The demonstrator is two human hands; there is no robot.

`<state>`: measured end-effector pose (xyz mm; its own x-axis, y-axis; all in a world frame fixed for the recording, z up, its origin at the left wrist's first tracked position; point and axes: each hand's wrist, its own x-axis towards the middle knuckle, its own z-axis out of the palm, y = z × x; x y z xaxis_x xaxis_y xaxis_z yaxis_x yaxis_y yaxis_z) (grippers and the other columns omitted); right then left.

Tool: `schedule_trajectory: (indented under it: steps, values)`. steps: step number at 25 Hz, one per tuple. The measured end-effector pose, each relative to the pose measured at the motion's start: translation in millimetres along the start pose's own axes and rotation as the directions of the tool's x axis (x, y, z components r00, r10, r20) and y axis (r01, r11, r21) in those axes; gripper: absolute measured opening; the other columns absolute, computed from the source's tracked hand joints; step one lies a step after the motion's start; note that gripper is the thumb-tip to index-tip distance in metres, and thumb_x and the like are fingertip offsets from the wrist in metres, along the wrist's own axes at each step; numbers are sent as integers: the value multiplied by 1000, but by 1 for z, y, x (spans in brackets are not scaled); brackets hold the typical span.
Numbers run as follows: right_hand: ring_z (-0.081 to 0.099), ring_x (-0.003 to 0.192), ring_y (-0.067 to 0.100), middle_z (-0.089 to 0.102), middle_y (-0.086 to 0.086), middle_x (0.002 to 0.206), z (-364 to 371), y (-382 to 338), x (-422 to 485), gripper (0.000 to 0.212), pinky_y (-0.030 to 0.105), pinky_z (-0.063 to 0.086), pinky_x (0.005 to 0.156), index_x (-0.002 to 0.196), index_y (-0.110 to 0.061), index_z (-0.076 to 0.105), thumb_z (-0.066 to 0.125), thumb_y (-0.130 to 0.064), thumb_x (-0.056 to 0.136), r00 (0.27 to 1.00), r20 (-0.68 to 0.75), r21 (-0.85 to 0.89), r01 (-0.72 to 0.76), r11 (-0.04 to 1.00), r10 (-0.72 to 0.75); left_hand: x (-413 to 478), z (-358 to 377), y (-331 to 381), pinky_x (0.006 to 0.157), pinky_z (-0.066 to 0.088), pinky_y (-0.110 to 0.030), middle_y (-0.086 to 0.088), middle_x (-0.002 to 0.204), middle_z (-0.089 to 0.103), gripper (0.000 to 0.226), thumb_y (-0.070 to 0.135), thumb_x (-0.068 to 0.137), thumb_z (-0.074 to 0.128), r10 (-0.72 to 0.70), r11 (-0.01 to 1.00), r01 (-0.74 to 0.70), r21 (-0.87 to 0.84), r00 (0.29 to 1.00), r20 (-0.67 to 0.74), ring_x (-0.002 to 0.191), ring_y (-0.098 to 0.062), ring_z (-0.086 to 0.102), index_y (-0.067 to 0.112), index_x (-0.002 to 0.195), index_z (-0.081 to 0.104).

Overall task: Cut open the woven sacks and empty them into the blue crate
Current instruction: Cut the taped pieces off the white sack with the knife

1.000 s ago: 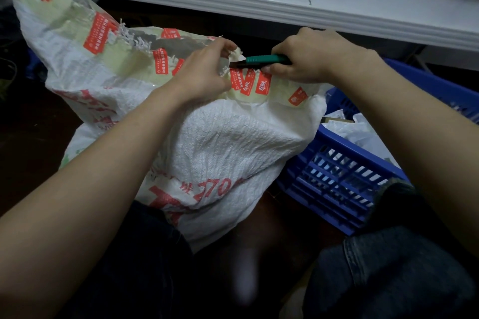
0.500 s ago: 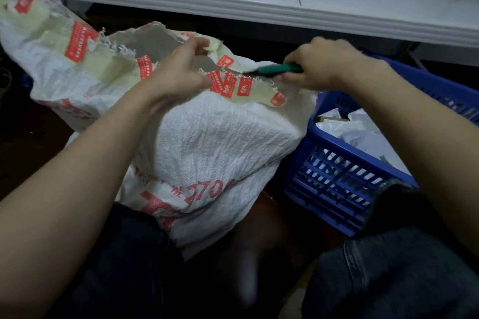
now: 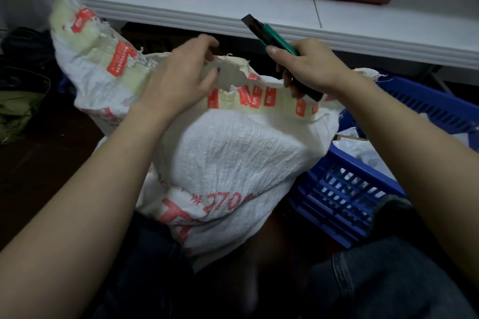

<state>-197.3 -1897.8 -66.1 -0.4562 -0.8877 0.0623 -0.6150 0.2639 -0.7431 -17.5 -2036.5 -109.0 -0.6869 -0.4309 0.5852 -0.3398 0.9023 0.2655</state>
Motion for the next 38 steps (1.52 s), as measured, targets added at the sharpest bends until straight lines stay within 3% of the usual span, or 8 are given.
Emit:
schedule_trajectory:
  steps: [5, 9, 15, 21, 26, 31, 34, 38]
  values:
    - [56, 50, 17, 60, 3, 67, 33, -25, 16, 29, 32, 50, 57, 81, -15, 54, 56, -42, 92, 995, 49, 30, 91, 995, -92, -12, -41, -49, 90, 34, -36, -24, 112, 54, 36, 11, 80, 44, -221, 956, 273, 103, 909, -354, 107, -34, 50, -4, 112, 51]
    - [56, 47, 17, 60, 2, 66, 60, -53, 21, 24, 26, 50, 47, 87, -12, 54, 54, -35, 94, 980, 96, 131, 160, 978, -174, -23, -65, -91, 108, 20, -46, -22, 126, 46, 46, 14, 79, 45, -331, 869, 374, 325, 926, -181, 126, -32, 38, 0, 122, 44]
    - [60, 54, 23, 65, 13, 84, 104, -83, 35, 28, 30, 49, 50, 92, -6, 52, 53, -34, 95, 976, 119, 358, 130, 925, -183, -45, -81, -111, 100, 25, -47, -23, 117, 50, 44, 35, 82, 54, -418, 792, 385, 474, 908, -39, 116, -38, 41, 3, 112, 59]
    - [66, 66, 26, 69, 8, 85, 135, -96, 37, 31, 38, 56, 63, 99, -3, 60, 54, -33, 94, 967, 59, 151, 236, 960, -247, -65, -95, -111, 84, 33, -45, -21, 106, 54, 25, 20, 76, 72, -127, 892, 127, 434, 991, -29, 105, -39, 45, 0, 91, 65]
    - [50, 57, 9, 56, 1, 76, 151, -96, 44, 37, 21, 40, 48, 86, -11, 50, 70, -42, 81, 966, 88, -162, 254, 953, -243, -73, -98, -101, 67, 33, -39, -15, 89, 59, 12, 14, 79, 64, 140, 840, -84, 536, 988, -63, 85, -31, 46, 4, 82, 58]
    - [54, 79, 10, 57, -2, 94, 153, -89, 49, 47, 25, 45, 64, 100, -11, 51, 77, -40, 74, 939, 239, -124, 281, 952, -247, -84, -107, -105, 65, 28, -35, -10, 79, 58, 16, 20, 89, 58, 154, 765, -71, 640, 985, -73, 77, -29, 48, 9, 77, 56]
    - [51, 71, 5, 53, -6, 82, 158, -81, 49, 43, 21, 40, 59, 93, -15, 47, 79, -35, 72, 927, 324, -91, 228, 970, -188, -87, -108, -103, 66, 26, -33, -7, 71, 58, 15, 18, 82, 63, 125, 772, -86, 629, 992, -17, 76, -28, 49, 11, 72, 55]
    - [62, 77, 12, 63, -1, 83, 159, -76, 51, 36, 30, 53, 75, 89, -15, 50, 82, -21, 72, 966, 201, 39, 157, 987, -162, -90, -108, -101, 66, 29, -35, -7, 73, 62, 14, 17, 79, 68, 75, 842, -85, 533, 996, 41, 81, -29, 49, 9, 76, 57]
